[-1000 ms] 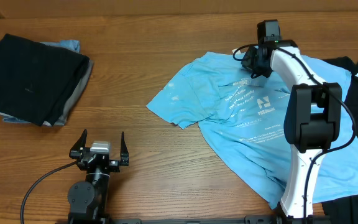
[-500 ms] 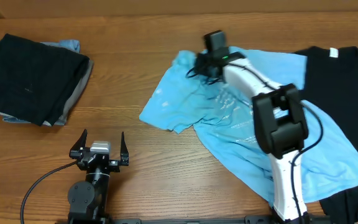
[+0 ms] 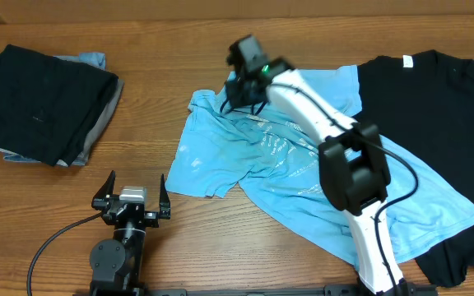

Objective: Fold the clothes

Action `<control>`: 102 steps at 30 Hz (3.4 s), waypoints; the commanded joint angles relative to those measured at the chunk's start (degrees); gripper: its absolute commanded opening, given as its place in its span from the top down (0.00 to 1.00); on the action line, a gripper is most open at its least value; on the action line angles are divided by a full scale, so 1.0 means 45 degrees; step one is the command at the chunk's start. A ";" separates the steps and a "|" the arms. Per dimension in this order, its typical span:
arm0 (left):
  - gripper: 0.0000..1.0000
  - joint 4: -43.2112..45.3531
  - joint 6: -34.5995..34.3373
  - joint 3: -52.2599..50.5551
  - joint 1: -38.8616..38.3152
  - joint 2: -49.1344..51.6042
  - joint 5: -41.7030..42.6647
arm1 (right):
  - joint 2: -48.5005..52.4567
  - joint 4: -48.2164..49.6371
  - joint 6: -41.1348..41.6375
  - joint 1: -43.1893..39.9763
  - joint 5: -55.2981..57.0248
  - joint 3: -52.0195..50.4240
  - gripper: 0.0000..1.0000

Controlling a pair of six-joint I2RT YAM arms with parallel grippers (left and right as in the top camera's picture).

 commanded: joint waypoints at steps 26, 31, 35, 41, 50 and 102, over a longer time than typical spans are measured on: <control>0.00 0.0039 0.0151 -0.0049 0.0087 -0.0126 0.0058 | -0.0534 0.0602 -0.0257 -0.8621 -0.1831 -0.3283 0.96; 0.00 0.0039 0.0146 -0.0049 0.0087 -0.0126 0.0053 | -0.0534 0.1039 -0.0277 -0.8772 0.0670 -0.4090 0.96; 0.00 0.0039 0.0151 -0.0049 0.0087 -0.0126 0.0058 | -0.0539 0.0748 -0.0748 -0.9423 0.2909 -0.4090 0.96; 0.00 0.0039 0.0146 -0.0049 0.0087 -0.0126 0.0053 | -0.0539 0.0534 -0.0641 -1.0987 0.2414 -0.4095 0.96; 0.00 0.0039 0.0151 -0.0049 0.0087 -0.0126 0.0053 | -0.0539 0.0646 -0.0646 -1.1521 0.1321 -0.4095 0.96; 0.96 -0.4133 -0.2064 2.4067 -0.5479 2.9662 0.3225 | -0.0539 0.0719 -0.0636 -1.1225 0.0364 -0.4095 0.96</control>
